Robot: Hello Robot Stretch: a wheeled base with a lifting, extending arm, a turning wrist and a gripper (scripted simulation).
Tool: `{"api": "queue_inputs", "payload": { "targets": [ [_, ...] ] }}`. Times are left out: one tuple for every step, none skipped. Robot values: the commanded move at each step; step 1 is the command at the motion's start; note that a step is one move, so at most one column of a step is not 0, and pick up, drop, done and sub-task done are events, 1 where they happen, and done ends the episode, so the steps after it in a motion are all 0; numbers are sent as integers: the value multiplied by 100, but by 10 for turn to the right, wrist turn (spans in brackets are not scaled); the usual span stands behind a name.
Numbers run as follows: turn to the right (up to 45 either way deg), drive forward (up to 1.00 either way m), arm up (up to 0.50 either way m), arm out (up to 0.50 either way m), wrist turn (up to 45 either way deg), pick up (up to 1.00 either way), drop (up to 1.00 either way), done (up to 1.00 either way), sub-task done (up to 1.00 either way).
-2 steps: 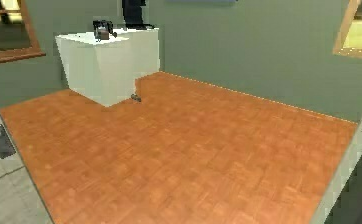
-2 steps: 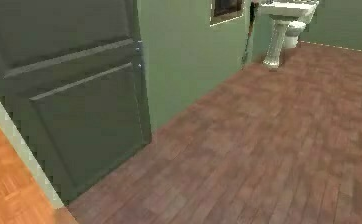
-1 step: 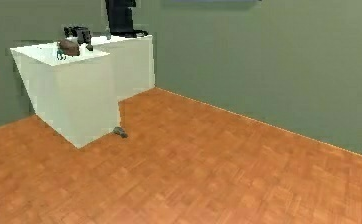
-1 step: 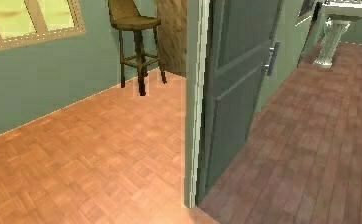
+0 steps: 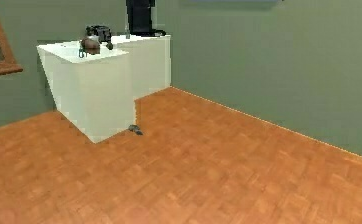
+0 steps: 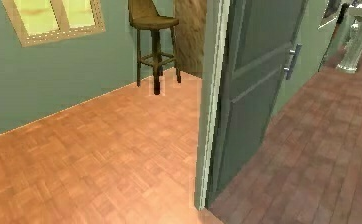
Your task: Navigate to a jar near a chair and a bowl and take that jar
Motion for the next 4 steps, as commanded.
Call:
{"api": "queue_inputs", "payload": {
  "targets": [
    [0,15,0,0,0,0,0,0,0],
    [-450,0,0,0,0,0,0,0,0],
    [-150,0,0,0,0,0,0,0,0],
    [0,80,0,0,0,0,0,0,0]
  ]
}}
